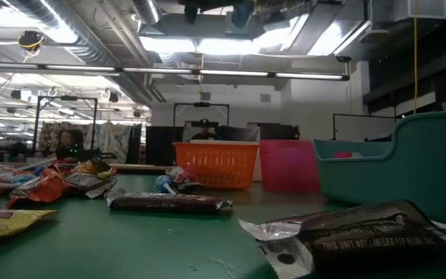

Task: Sort candy
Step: Put the blue bag of candy into the red bin

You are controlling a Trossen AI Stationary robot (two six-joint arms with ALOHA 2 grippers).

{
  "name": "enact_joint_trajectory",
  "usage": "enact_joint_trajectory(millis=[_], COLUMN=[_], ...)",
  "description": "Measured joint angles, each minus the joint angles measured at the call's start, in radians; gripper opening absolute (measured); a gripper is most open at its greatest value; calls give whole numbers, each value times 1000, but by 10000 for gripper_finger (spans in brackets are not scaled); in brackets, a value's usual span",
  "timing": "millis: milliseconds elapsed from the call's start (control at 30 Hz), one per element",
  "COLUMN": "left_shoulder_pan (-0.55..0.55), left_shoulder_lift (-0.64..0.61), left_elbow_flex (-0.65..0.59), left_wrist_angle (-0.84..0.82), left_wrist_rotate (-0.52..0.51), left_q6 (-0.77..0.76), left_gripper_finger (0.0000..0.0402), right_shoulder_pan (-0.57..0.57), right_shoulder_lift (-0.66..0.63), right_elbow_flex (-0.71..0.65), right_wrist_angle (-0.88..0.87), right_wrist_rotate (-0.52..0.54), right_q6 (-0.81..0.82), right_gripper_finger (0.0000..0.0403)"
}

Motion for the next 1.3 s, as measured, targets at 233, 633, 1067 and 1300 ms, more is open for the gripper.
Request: enact_joint_trajectory(millis=[233, 633, 1067, 1300], left_shoulder_pan=[-22, -29, -28, -27], left_shoulder_lift=[0, 0, 0, 1], left_elbow_flex=[0, 0, 0, -1], left_wrist_angle=[10, 10, 9, -10], left_wrist_rotate=[0, 5, 1, -29], left_q6=[1, 3, -4, -5], left_gripper_finger=[0, 0, 4, 63], right_shoulder_pan=[-46, -57, -56, -56], right_shoulder_lift=[0, 0, 0, 0], right_elbow_flex=[0, 0, 0, 0], right_wrist_angle=[-3, -13, -23, -75], right_wrist_rotate=[-141, -237, -239, -219], right_q6=[1, 0, 0, -1], right_gripper_finger=[189, 114, 17, 23])
